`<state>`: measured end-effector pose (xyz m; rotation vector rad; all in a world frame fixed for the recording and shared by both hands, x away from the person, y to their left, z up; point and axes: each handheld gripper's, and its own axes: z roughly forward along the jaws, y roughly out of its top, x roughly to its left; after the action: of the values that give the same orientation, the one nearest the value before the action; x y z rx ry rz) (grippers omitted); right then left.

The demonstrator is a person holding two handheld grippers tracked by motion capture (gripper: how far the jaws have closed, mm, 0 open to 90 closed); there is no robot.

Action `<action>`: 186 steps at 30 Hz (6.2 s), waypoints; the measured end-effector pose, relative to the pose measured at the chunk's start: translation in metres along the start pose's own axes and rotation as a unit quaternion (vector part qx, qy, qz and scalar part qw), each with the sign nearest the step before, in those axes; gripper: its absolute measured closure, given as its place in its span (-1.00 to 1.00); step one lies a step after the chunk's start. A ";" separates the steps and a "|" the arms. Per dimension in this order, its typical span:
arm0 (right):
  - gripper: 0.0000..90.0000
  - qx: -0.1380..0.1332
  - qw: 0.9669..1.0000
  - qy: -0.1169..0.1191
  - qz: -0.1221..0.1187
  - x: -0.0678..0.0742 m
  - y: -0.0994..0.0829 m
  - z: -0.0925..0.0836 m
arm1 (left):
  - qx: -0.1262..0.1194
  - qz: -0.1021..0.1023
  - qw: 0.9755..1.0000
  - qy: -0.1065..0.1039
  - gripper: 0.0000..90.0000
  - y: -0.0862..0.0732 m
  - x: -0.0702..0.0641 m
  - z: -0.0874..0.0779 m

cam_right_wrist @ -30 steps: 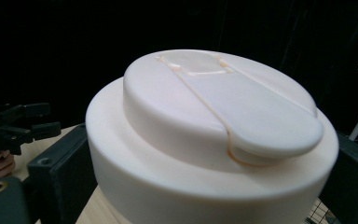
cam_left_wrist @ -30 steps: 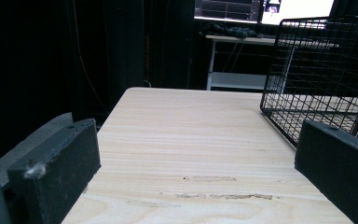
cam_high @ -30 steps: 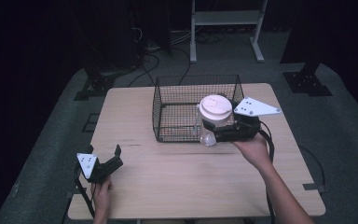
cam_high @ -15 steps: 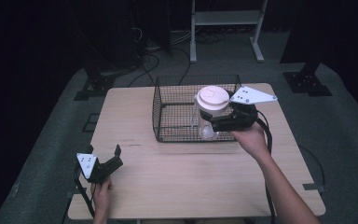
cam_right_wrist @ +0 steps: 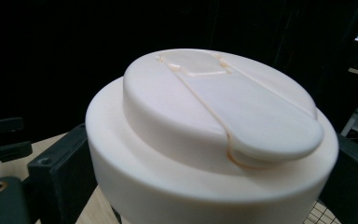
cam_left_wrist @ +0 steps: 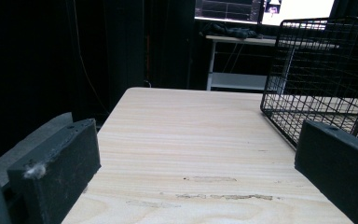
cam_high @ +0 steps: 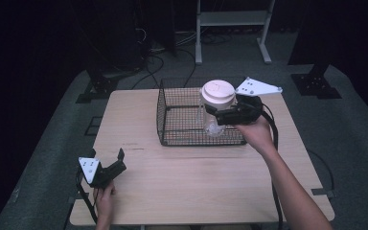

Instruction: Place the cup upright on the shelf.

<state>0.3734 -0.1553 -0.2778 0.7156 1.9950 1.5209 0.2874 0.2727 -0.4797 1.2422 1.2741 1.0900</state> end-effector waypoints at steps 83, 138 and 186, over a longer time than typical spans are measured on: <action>-0.90 0.044 0.998 -0.019 0.029 -0.051 -0.032 0.116 | -0.002 -0.005 1.000 -0.002 -1.00 0.000 0.002 -0.001; -0.91 0.088 0.995 0.011 0.045 -0.066 -0.084 0.150 | -0.003 -0.005 1.000 -0.001 -1.00 0.000 0.002 0.000; -1.00 0.057 0.997 0.013 0.049 -0.064 -0.067 0.131 | -0.005 -0.010 1.000 -0.001 -1.00 0.000 0.003 0.000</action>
<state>0.5030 -0.1235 -0.3665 0.8556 2.1075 1.4882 0.2871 0.2754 -0.4798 1.2214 1.2760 1.0801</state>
